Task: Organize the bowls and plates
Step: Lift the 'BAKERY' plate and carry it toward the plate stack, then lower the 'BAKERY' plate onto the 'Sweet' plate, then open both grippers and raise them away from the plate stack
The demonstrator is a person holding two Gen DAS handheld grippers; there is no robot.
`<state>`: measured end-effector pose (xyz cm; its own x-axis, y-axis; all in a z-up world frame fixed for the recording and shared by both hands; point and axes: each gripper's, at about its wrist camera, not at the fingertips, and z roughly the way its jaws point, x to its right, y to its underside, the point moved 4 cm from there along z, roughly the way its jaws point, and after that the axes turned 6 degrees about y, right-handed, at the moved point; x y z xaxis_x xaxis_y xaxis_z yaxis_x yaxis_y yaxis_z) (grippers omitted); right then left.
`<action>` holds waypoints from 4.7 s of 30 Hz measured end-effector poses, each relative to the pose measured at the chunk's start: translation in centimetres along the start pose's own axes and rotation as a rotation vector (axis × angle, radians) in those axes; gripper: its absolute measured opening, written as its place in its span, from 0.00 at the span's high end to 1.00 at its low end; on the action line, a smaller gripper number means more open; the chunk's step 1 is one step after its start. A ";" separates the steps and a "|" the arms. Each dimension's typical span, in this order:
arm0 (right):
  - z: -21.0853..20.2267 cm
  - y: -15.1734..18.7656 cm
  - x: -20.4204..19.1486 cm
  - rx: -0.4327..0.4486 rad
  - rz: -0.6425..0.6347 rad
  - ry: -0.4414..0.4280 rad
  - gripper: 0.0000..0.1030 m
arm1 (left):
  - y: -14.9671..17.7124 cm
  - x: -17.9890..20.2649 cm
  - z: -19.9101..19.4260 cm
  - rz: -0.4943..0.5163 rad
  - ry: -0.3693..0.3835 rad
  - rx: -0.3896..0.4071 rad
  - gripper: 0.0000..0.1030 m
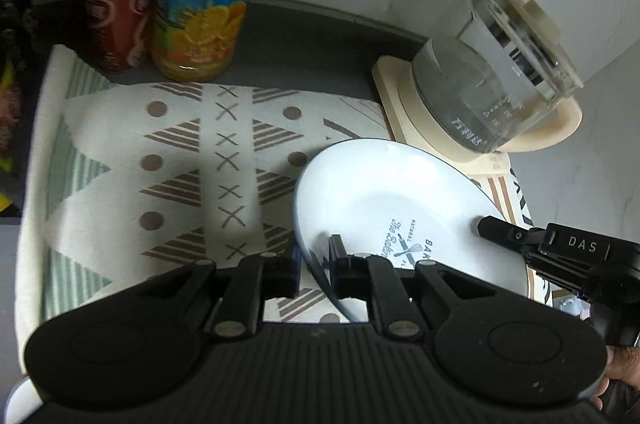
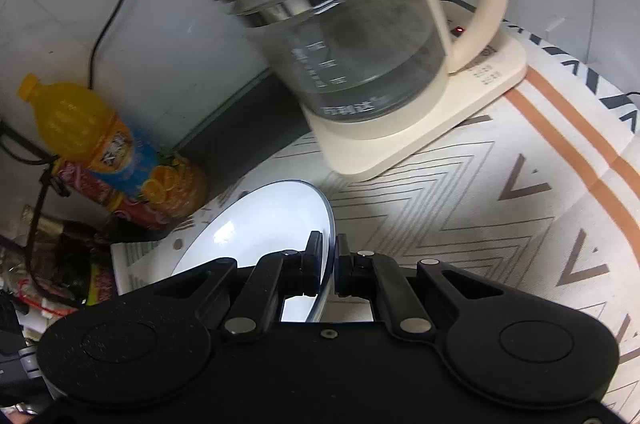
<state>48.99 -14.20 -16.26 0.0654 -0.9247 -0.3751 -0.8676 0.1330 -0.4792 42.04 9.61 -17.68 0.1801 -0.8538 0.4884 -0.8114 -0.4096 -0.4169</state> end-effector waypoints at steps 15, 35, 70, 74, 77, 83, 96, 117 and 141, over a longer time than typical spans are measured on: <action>-2.0 3.3 -4.2 -0.025 -0.071 -0.103 0.94 | 2.7 -2.2 -6.6 -0.072 -0.038 0.098 0.89; -4.4 10.4 -7.5 -0.093 -0.158 -0.219 0.94 | 9.1 -5.6 -14.4 -0.163 -0.126 0.179 0.89; -4.4 17.3 -9.1 -0.111 -0.334 -0.119 0.93 | 17.4 -10.5 -14.0 -0.278 -0.177 0.102 0.87; -4.3 17.8 -9.3 -0.106 -0.361 -0.100 0.94 | 17.9 -10.9 -13.4 -0.283 -0.176 0.085 0.86; -4.3 17.9 -9.4 -0.101 -0.376 -0.081 0.94 | 18.2 -11.1 -12.9 -0.283 -0.181 0.074 0.84; -4.2 18.2 -9.6 -0.088 -0.395 -0.056 0.95 | 18.1 -11.0 -12.3 -0.263 -0.191 0.066 0.82; -3.6 18.9 -10.2 -0.085 -0.435 -0.035 0.93 | 16.7 -11.5 -12.5 -0.215 -0.262 0.037 0.81; -2.0 19.8 -10.6 -0.130 -0.466 -0.017 0.84 | 16.2 -14.0 -15.1 -0.237 -0.363 0.098 0.45; -5.3 18.7 -11.0 -0.057 -0.479 -0.038 0.38 | 16.2 -13.5 -15.6 -0.218 -0.332 0.090 0.68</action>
<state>29.46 -3.44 -16.92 0.4813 -0.8633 -0.1521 -0.7609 -0.3253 -0.5614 17.73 19.54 -19.07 0.5239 -0.7954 0.3048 -0.6855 -0.6061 -0.4035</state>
